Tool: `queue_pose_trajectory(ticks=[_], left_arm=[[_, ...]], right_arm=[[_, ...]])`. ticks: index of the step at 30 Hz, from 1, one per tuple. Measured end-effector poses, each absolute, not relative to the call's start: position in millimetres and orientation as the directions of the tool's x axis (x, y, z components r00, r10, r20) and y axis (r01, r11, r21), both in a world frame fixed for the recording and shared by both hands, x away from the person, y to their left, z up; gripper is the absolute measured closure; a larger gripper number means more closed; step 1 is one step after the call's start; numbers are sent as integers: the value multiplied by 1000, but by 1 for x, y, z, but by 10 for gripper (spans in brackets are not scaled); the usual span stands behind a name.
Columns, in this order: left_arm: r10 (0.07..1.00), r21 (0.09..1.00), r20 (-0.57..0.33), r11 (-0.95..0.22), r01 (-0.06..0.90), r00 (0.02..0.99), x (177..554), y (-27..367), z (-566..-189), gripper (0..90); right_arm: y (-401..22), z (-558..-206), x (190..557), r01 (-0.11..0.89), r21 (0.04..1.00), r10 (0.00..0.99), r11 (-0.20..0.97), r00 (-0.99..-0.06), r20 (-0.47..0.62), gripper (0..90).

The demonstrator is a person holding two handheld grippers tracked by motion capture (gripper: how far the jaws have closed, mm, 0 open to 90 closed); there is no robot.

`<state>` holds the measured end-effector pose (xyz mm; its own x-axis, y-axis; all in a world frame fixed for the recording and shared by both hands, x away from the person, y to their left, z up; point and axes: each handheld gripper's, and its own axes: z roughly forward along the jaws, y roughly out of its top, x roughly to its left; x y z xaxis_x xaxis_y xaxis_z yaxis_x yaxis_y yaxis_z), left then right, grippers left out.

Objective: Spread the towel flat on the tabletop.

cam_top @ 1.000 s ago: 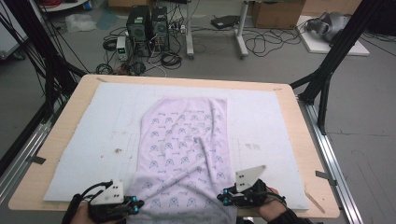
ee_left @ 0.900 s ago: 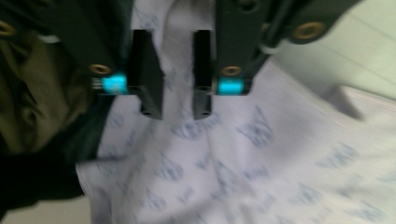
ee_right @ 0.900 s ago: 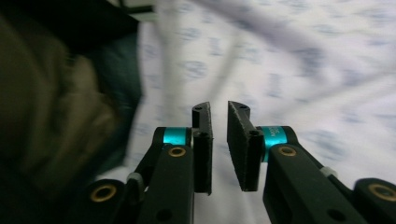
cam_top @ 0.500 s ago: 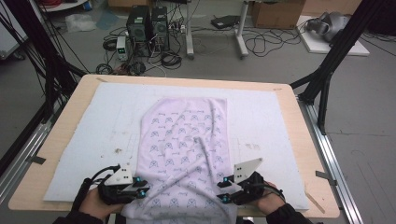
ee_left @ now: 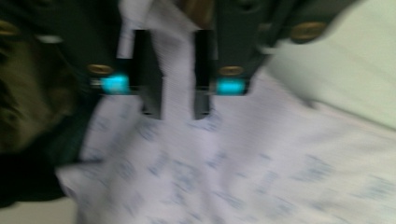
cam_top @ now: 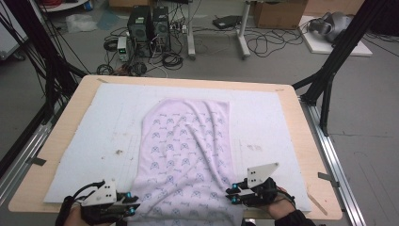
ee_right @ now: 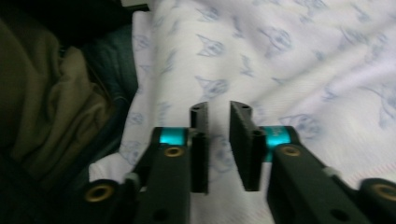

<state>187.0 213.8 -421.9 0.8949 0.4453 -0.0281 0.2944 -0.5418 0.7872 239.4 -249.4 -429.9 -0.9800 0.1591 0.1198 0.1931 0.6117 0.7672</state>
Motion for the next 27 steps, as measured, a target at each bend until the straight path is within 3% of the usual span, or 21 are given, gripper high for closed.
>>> queue_pose_trajectory(ticks=[2, 5, 8, 9, 11, 17, 19, 20, 21, 25, 27], left_arm=[[469, 793, -29, -526, 306, 883, 200, 211, -424, 605], [471, 765, -42, -552, 331, 881, 214, 200, -434, 606], [449, 750, -24, -583, 313, 893, 215, 192, -443, 761], [443, 750, -22, -585, 308, 896, 215, 193, -443, 872], [434, 756, -2, -589, 285, 901, 210, 193, -443, 884], [444, 752, -23, -583, 308, 896, 189, 206, -441, 885], [442, 766, -21, -569, 298, 897, 184, 211, -437, 875], [449, 769, -26, -562, 304, 893, 185, 211, -435, 843], [454, 771, -19, -560, 302, 891, 188, 211, -434, 756], [487, 775, -19, -545, 321, 873, 208, 206, -436, 600], [492, 768, -15, -552, 325, 870, 219, 202, -438, 592]], right_arm=[[-248, -436, 244, 219, 754, 188, 620, -974, 127, 656], [-242, -444, 244, 201, 725, 172, 659, -978, 115, 632], [-242, -446, 244, 207, 730, 185, 652, -976, 112, 724], [-243, -446, 245, 211, 730, 196, 650, -975, 107, 786], [-243, -447, 246, 211, 735, 192, 644, -975, 111, 870], [-247, -444, 236, 201, 746, 158, 634, -979, 129, 885], [-251, -439, 234, 212, 767, 165, 606, -976, 140, 849], [-252, -437, 236, 227, 776, 176, 588, -973, 150, 777], [-252, -436, 239, 236, 776, 202, 585, -969, 143, 730], [-248, -437, 257, 243, 757, 270, 606, -959, 91, 696], [-245, -439, 265, 249, 753, 286, 610, -955, 84, 653]])
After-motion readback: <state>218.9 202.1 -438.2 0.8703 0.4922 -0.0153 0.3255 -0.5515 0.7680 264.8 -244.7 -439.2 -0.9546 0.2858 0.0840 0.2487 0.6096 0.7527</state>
